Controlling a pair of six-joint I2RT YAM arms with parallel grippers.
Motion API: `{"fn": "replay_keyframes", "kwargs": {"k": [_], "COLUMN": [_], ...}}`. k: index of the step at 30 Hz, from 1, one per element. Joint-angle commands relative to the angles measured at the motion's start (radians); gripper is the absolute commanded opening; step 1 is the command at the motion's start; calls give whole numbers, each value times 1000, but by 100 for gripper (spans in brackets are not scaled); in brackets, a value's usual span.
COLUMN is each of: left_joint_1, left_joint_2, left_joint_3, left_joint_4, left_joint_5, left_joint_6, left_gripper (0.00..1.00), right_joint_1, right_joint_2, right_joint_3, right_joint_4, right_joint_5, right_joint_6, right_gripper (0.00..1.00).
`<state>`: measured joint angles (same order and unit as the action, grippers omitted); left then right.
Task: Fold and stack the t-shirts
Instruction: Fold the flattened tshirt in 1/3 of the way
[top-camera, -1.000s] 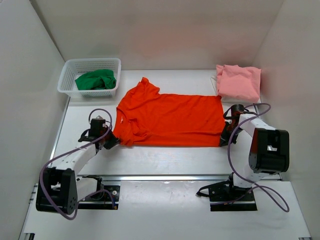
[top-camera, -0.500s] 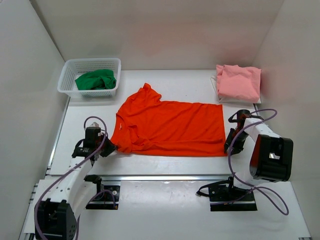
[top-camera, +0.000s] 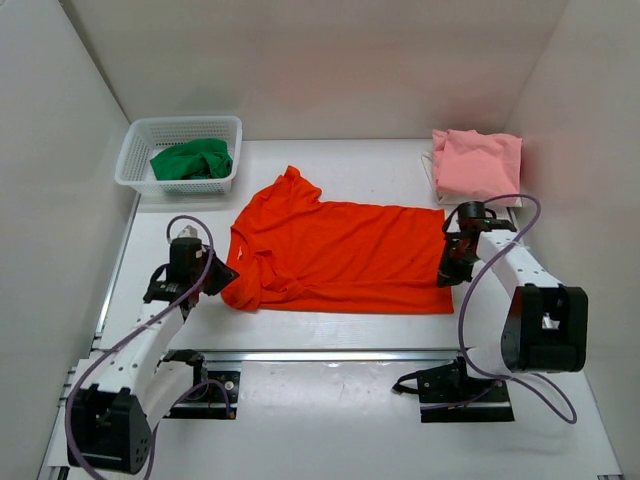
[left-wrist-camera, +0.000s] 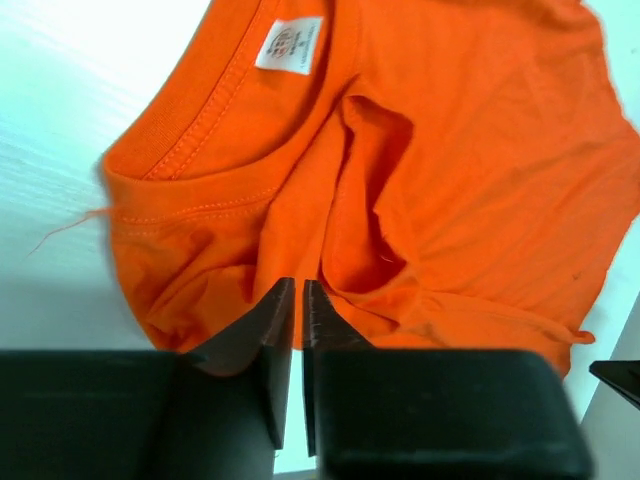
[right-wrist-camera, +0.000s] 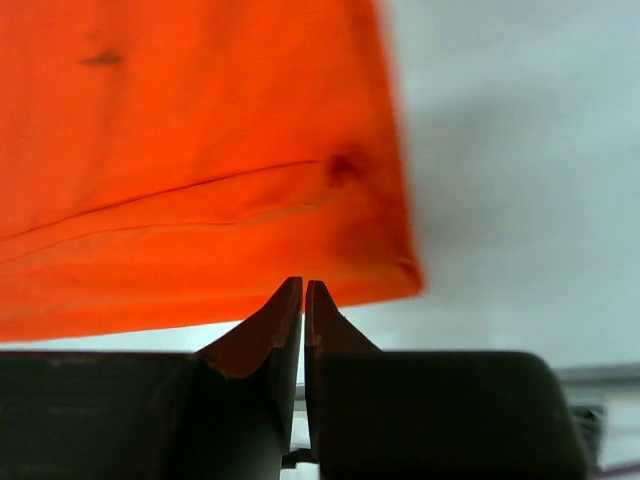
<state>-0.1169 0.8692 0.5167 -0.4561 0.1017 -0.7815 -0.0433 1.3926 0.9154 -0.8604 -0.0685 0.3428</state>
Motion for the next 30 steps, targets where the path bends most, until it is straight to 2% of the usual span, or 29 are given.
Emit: {"fn": "replay_keyframes", "kwargs": {"k": [1,4,7,11,14,25,28,30], "left_joint_1": [-10,-96,-118,-122,-107,-142,-149,-121], "left_joint_2": [65,209,316,349,318,107,-10,-73], "left_joint_3": [-26,3,5,-50,-87,-167,-164,-95], "left_joint_4": [137,169,165,169,134,0,-13,-13], "left_joint_5": [30,-31,-54,-68,-85,-27,10,44], "left_joint_6": [-15,22,42,44,51,37,10,4], "left_gripper": [19,14,8,6,6,6,7,6], "right_joint_1": [64,83,65,13,-27,-125,-126,-95], "right_joint_2": [40,83,104,131,149,102,89,71], "right_joint_3": [-35,-82,-127,-156,-165,-141,-110,-73], "right_joint_4": [108,162,187,176,169,54,50,38], "right_joint_5": [-105,-131,-119,-56,5,151,75,-6], "right_joint_6": [42,61,58,53,51,16,-27,-56], "right_gripper": [4,3,3,4,0,0,1,3]}}
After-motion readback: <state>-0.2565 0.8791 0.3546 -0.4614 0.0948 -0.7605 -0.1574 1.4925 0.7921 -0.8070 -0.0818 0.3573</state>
